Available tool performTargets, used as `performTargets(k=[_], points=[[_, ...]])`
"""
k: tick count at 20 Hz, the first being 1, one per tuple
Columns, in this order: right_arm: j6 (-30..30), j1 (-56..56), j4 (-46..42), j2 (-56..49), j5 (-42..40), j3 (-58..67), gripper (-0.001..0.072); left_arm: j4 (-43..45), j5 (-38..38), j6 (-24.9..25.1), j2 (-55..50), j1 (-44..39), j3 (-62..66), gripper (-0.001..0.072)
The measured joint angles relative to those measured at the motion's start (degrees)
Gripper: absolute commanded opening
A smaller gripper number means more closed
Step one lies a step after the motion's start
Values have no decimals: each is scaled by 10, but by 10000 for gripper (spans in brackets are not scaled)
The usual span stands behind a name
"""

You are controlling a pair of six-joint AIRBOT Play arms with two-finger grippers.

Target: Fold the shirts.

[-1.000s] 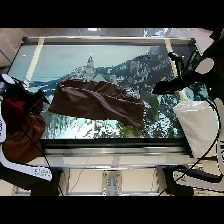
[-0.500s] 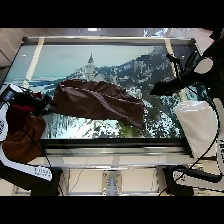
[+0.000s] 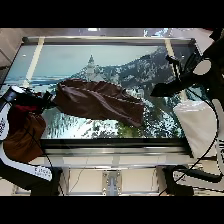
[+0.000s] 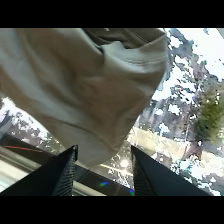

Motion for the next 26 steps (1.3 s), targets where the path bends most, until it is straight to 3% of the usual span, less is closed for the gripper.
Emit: performTargets(k=[5, 10, 11, 12, 13, 15, 19, 22, 26], points=[[19, -6, 49, -27, -154, -157, 455, -4, -3, 20, 2, 0, 0, 13], [-37, 13, 160, -107, -236, -210, 450, -6, -6, 26, 2, -1, 0, 13], [-44, 18, 175, -117, -247, -213, 362, -6, -7, 27, 2, -1, 0, 13], [-50, 22, 186, -124, -256, -215, 105, -6, -7, 28, 2, -2, 0, 13], [-54, 26, 194, -131, -261, -216, 15, -7, -7, 30, 2, -2, 0, 12], [-71, 30, 202, -136, -254, -205, 13, -34, -7, 56, 11, -1, 0, 12], [-97, 33, 208, -84, -174, -125, 12, -181, -14, 201, 88, 23, 1, 12], [-85, 34, 155, 20, -66, -35, 12, -267, -68, 295, 216, 69, 1, 13], [-30, 34, 62, 219, 31, 78, 9, -312, -106, 348, 436, 165, 2, 11]])
